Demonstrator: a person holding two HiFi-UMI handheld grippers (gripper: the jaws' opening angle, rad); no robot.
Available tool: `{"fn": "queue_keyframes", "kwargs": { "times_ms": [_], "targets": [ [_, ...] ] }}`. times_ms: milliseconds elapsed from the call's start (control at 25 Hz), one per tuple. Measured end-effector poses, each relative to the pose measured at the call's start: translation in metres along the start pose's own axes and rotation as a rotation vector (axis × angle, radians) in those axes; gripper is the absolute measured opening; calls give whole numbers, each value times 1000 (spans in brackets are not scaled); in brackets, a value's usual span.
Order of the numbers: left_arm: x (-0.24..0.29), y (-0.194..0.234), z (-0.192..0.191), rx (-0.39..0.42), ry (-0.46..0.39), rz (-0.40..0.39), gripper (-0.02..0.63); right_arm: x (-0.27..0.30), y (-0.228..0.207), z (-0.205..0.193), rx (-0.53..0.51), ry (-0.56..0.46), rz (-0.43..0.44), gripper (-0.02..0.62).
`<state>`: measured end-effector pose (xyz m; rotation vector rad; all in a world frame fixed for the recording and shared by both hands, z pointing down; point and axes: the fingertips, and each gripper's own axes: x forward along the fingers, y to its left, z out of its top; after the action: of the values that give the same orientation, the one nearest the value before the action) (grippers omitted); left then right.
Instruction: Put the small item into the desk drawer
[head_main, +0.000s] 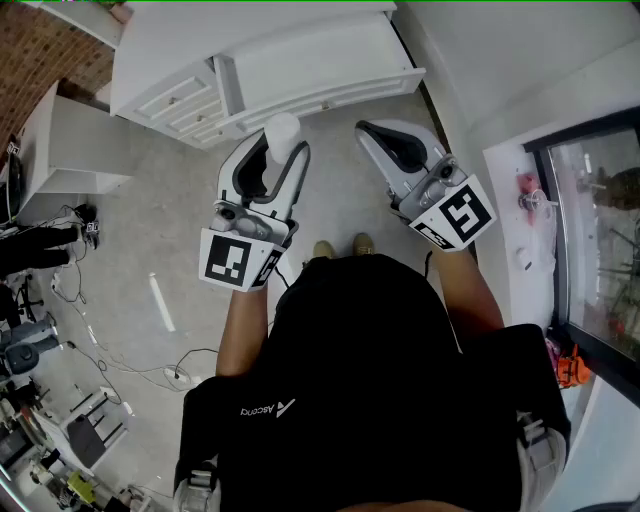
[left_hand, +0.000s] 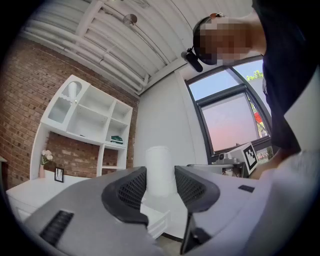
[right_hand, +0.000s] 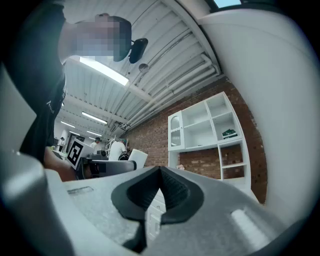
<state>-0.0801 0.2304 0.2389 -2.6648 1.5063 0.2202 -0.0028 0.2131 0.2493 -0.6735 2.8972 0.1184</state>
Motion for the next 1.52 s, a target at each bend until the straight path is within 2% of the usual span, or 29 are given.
{"fn": "queue_keyframes", "kwargs": {
  "times_ms": [480,960,1280,1520],
  "targets": [
    [16,-6,-4,5,4,12,170,-10,-16,1,24,-22,9,0],
    [65,-5,-17,53,37,77,172,-34,-65,-3,45,-35,47,0],
    [95,14,-29,76,78,95,172,-30,-98,-9,50,-18,56,0],
    [124,46,-49,74,103,86,172,-10,-125,-22,42,4,50,0]
  ]
}}
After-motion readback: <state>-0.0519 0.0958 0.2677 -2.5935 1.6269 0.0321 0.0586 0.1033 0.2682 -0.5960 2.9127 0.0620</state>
